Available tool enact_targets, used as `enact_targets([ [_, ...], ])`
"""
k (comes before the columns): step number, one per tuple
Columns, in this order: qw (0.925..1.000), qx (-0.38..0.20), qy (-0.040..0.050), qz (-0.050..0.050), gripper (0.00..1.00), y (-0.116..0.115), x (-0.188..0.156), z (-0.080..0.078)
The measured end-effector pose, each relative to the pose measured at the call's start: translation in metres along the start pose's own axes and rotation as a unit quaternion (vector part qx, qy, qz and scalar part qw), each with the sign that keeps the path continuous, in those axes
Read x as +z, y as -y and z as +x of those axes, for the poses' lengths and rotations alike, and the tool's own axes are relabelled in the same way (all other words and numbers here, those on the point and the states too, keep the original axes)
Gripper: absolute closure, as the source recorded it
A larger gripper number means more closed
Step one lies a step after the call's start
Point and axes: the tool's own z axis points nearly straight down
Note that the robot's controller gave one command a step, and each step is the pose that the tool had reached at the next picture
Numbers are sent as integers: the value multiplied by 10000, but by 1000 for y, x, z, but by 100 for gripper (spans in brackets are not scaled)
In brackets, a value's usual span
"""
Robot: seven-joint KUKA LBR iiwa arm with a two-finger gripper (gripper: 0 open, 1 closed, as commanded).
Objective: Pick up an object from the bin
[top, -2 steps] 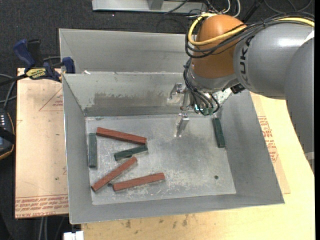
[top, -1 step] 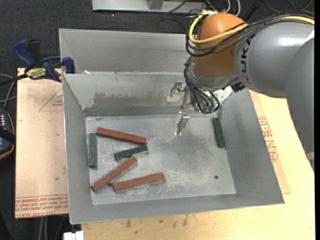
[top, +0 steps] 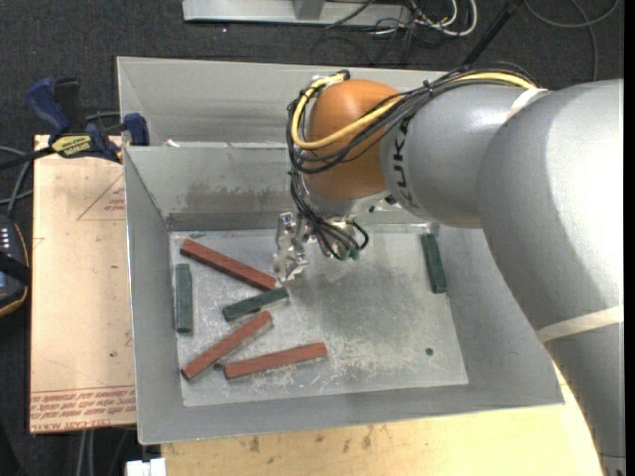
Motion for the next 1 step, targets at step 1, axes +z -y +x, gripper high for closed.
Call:
enact_targets([
  [1,10000,0,5,-2,0,0,2,1],
])
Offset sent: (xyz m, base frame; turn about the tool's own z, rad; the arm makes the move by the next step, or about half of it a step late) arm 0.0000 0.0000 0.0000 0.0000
